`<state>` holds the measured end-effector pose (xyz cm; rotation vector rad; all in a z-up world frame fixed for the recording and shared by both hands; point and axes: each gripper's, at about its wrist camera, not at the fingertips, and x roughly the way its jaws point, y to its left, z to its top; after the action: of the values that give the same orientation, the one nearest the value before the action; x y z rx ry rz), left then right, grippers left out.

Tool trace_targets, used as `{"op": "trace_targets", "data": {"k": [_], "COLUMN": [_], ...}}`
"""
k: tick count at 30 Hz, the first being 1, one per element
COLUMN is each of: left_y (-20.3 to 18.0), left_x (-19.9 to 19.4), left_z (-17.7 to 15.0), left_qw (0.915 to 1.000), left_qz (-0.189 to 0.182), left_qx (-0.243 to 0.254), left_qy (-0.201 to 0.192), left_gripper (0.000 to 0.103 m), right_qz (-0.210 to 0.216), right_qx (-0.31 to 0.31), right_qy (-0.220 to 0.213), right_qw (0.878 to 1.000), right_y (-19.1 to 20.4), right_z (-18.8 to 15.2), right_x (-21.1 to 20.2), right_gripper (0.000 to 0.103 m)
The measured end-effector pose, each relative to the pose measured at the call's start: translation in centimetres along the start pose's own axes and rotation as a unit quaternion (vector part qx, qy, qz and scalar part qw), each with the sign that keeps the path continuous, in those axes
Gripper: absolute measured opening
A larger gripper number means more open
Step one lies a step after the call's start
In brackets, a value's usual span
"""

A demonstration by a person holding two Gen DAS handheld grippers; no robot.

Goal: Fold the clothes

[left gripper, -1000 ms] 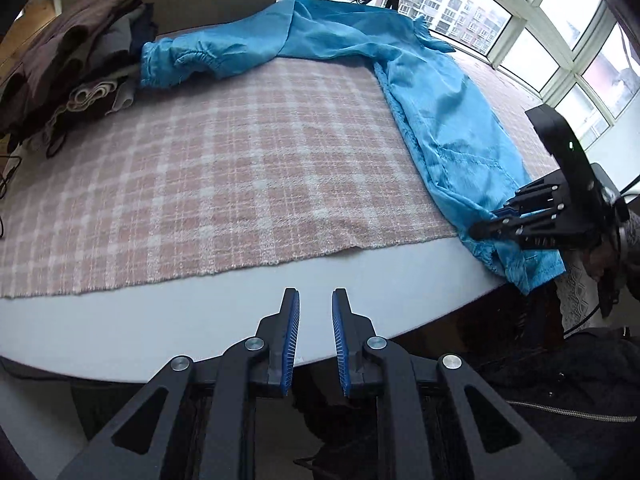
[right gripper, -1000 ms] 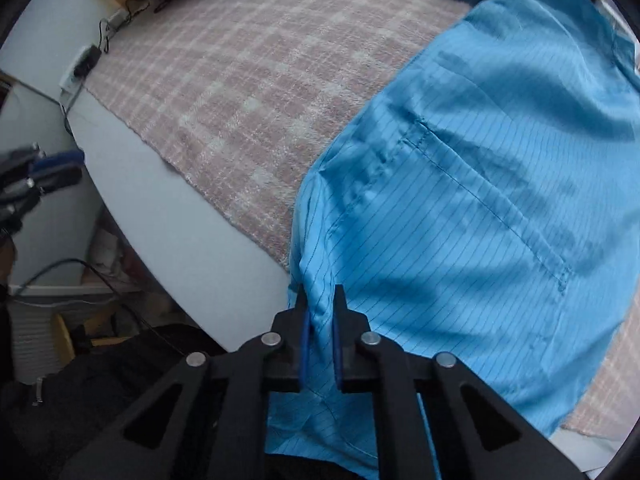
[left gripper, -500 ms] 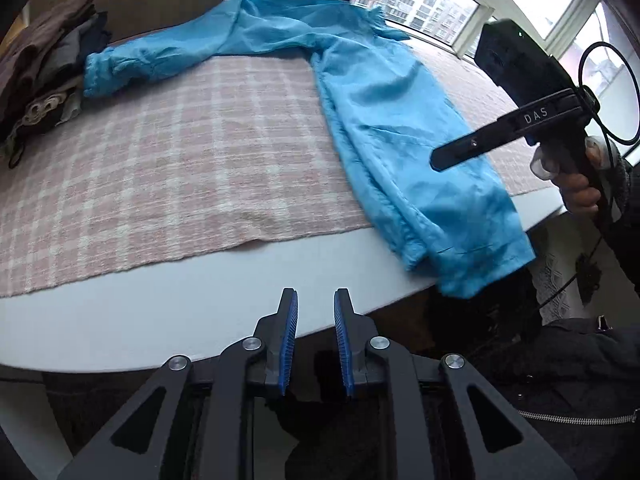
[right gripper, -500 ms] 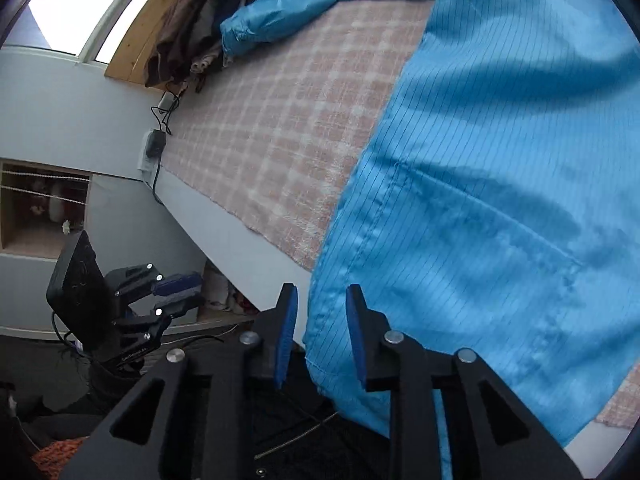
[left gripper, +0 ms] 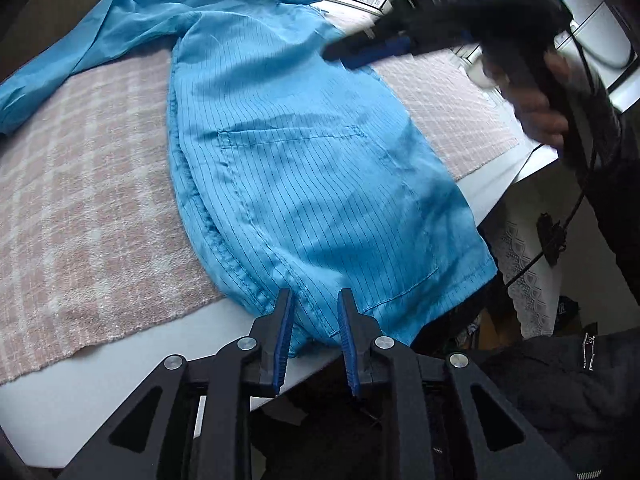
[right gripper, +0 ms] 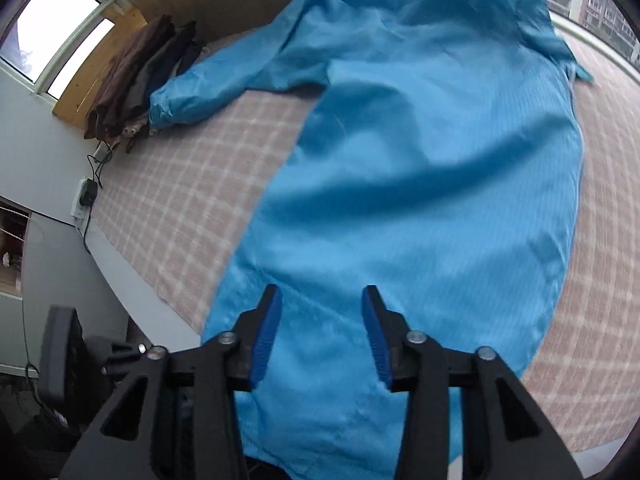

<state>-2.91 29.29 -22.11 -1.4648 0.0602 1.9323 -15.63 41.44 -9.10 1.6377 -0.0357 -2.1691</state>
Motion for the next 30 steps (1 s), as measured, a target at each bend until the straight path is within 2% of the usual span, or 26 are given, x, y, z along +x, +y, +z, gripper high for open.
{"op": "trace_targets", "data": {"k": [3,4,6,8,10,12,13,14,15,19,22,23,24,25,27,30], "left_y": [0.1,0.3,0.7,1.1,1.2,1.3,1.4,1.4,1.4,1.6,1.9,2.1,2.4,2.7,3.3,4.3], "left_x": [0.5,0.6,0.7,0.9,1.2,1.4,1.4,1.4,1.5,1.3,0.7,0.2,-0.4,-1.1,-2.7,-4.8], "left_z": [-0.3,-0.4,-0.6,-0.7,-0.9,-1.1,-1.1,-1.2,-1.3,-1.4,-1.6,-1.7,-1.9,-2.0,-2.6,-3.4], "left_qw": [1.0,0.9999,0.9999,0.9998,0.9997,0.9997,0.9997,0.9997,0.9997,0.9997,0.9996,0.9995,0.9993,0.9991,0.9986,0.9985], "left_qz": [0.006,0.006,0.001,0.0,-0.002,-0.005,-0.006,-0.007,-0.008,-0.016,-0.015,-0.015,-0.015,-0.016,-0.013,-0.005], "left_qx": [-0.001,-0.004,-0.012,-0.018,-0.02,-0.02,-0.018,-0.017,-0.016,-0.015,-0.021,-0.026,-0.033,-0.04,-0.05,-0.052], "left_qy": [0.007,0.008,0.009,0.011,0.013,0.014,0.014,0.014,0.014,0.014,0.01,0.007,0.002,-0.003,-0.012,-0.017], "left_gripper": [0.022,0.024,0.025,0.025,0.025,0.028,0.028,0.028,0.028,0.032,0.032,0.032,0.032,0.032,0.032,0.032], "right_qz": [-0.082,-0.105,-0.133,-0.185,-0.248,-0.271,-0.252,-0.232,-0.209,-0.172,-0.117,-0.107,-0.107,-0.106,-0.104,-0.073], "right_qx": [-0.046,-0.059,-0.092,-0.13,-0.173,-0.187,-0.177,-0.165,-0.146,-0.102,-0.035,-0.028,-0.033,-0.037,-0.048,-0.051], "right_qy": [-0.037,-0.036,-0.007,0.024,0.038,0.05,0.06,0.07,0.08,0.053,0.027,0.026,0.033,0.041,0.051,0.013], "right_qw": [0.995,0.992,0.987,0.974,0.953,0.943,0.949,0.956,0.964,0.978,0.992,0.994,0.993,0.993,0.992,0.996], "right_y": [2.6,3.4,4.8,5.7,6.1,5.8,5.2,4.5,3.7,1.1,-1.5,-1.9,-1.7,-1.6,-1.3,-0.5], "right_z": [5.9,7.7,10.8,12.9,14.2,15.2,15.6,15.9,16.3,18.2,19.2,19.3,18.9,18.5,17.6,14.3], "right_x": [1.6,2.7,5.3,8.1,10.4,12.1,12.4,12.6,12.5,10.4,9.6,9.7,9.8,9.8,9.5,4.3], "right_gripper": [0.055,0.055,0.055,0.055,0.055,0.052,0.045,0.015,0.002,0.002,0.002,0.007,0.018,0.022,0.024,0.024]}}
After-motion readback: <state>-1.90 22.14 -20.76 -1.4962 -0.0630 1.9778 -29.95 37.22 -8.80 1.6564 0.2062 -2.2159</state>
